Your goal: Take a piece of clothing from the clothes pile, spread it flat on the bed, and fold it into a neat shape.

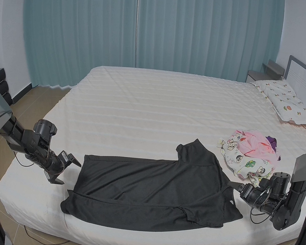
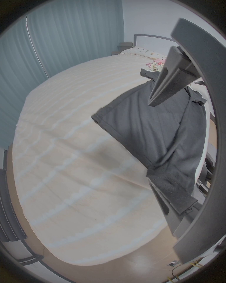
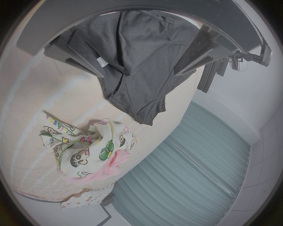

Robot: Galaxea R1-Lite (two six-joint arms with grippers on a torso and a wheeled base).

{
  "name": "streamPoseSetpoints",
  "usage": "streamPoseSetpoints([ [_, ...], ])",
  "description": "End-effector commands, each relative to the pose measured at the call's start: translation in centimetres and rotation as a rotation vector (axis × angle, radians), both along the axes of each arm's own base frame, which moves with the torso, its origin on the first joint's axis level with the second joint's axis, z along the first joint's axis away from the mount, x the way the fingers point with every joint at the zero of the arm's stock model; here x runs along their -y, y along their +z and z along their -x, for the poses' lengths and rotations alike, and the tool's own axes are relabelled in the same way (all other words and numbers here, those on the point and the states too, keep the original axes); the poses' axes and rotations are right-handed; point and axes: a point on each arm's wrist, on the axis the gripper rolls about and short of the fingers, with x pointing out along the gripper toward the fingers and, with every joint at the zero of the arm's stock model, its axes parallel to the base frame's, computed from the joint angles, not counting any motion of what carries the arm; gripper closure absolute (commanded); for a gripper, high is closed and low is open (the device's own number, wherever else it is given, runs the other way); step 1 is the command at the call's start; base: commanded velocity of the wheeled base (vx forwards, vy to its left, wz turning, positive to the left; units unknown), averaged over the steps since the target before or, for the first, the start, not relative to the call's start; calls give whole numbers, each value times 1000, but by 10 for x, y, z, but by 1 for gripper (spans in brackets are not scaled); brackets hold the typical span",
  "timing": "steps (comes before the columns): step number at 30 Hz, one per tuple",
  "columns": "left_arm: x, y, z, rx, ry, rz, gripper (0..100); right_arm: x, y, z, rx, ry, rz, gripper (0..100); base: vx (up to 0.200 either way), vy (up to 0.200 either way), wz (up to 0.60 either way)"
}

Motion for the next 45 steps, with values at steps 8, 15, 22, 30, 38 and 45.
streamPoseSetpoints([
  [8,12,-33,-82,104,-70,-16,0,-10,-4,-2,-1,40,5,0,0,0,0],
  [15,8,-61,-114,219,-307,-95,0,-13,-4,-2,14,73,48,0,0,0,0],
  [22,-8,-73,-119,271,-354,-125,0,-16,-4,-1,11,87,59,0,0,0,0],
  [30,-13,-74,-114,301,-403,-49,0,-19,-5,-1,16,108,76,0,0,0,0],
  [38,-13,-77,-114,371,-403,-49,0,-24,-7,-3,21,127,76,0,0,0,0],
  [45,-12,-80,-112,409,-402,-57,0,-28,-7,-4,23,139,76,0,0,0,0],
])
